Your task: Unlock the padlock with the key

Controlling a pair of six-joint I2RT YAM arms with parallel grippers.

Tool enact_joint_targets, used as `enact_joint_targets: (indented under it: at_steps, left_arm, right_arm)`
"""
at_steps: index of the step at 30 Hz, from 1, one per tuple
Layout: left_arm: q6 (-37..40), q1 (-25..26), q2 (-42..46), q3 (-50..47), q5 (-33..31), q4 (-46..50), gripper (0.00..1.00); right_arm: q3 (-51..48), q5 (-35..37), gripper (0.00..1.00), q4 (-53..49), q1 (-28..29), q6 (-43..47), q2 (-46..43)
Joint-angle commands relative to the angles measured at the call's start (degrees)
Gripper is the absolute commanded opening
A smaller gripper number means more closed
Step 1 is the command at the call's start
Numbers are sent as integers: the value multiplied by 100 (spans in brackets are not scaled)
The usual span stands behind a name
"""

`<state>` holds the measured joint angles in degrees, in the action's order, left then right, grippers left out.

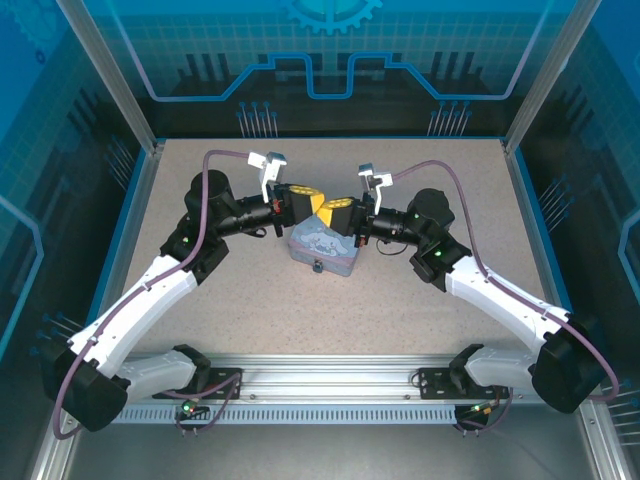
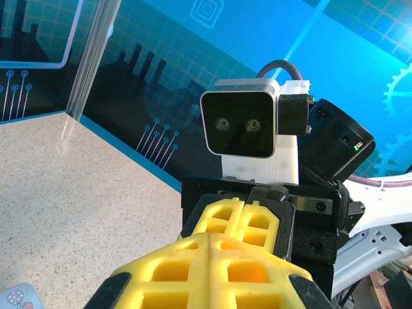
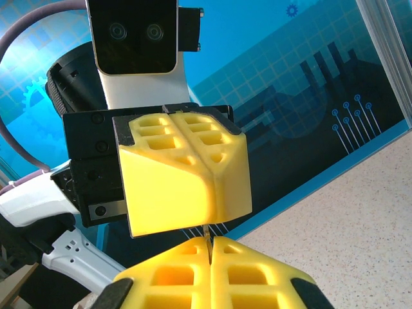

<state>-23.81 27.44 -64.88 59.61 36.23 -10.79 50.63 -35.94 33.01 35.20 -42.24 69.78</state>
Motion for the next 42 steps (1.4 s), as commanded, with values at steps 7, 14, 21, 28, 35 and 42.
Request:
enact_joint_targets:
  at_steps: [7, 14, 21, 28, 35, 42]
  left_arm:
    - [52, 32, 21, 85, -298, -48, 0]
    - [52, 22, 182, 94, -521, -23, 20]
    - [149, -97, 439, 134, -986, 524, 47]
    - [91, -448, 699, -511, -1156, 1076, 60]
    - [135, -420, 927, -1831, -1134, 1148, 80]
    - [15, -269, 279, -3055, -884, -258, 87]
  right_arm:
    - [9, 30, 0, -147, 56, 185, -156]
    - [-182, 203, 0, -642, -44, 379, -306]
    - [-404, 374, 0, -1262, -222, 633, -565]
    - [-559, 757, 0, -2244, -362, 926, -652]
    - [-849, 1123, 0, -2138, -556, 599, -113]
    - [-635, 1017, 0, -1622, -846, 80, 1251]
